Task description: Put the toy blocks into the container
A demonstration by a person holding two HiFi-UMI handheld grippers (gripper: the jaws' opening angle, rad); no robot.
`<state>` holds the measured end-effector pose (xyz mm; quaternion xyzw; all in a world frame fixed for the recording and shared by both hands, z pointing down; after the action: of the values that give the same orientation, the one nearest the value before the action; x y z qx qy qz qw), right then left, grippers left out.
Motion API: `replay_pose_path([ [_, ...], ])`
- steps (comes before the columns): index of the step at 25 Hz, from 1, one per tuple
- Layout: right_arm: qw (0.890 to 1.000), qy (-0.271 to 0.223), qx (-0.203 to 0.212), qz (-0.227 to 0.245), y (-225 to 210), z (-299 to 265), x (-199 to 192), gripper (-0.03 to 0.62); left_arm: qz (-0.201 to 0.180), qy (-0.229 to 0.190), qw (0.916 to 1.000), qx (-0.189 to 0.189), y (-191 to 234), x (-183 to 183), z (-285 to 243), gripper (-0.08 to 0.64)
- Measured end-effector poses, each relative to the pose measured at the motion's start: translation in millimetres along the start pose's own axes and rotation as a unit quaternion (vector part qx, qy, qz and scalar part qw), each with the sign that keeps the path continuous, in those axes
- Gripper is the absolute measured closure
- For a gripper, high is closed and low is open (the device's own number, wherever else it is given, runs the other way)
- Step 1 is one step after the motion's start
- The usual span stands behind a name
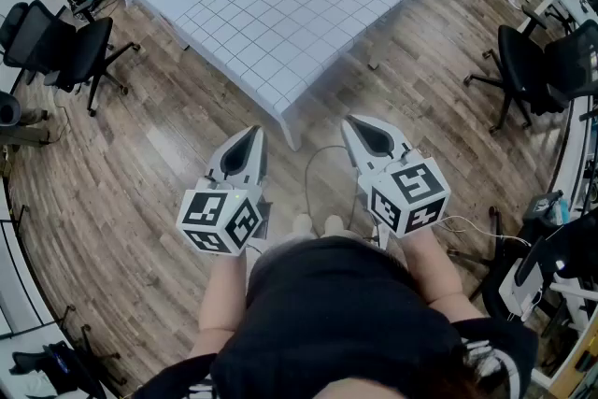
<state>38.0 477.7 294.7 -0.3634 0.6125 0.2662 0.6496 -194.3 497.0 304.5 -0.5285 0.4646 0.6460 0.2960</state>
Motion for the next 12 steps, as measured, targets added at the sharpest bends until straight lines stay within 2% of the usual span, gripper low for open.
replay_pose_path([
  [7, 1.0, 0.002, 0.01, -0.024, 10.5, -6.0, -7.3, 0.578, -0.001, 0.004, 1.0, -0.008, 9.3, -2.2, 5.5, 0.548],
  [12, 1.0, 0.017, 0.004, -0.025, 18.9, -11.8, -14.3, 0.578, 0.004, 0.01, 0.9999, -0.012, 20.1, -2.6, 10.5, 0.548],
])
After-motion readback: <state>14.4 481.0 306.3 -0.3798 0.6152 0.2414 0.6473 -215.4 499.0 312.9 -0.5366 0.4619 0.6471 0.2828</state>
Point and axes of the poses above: the fingertips, and each gripper's own axes: z backward along the fingers, y to its left, x out of its top, the point moved 9 cm from there along z, backward along the fingers, and after that the axes turned 15 degrees about -y, right-handed, at the moved point
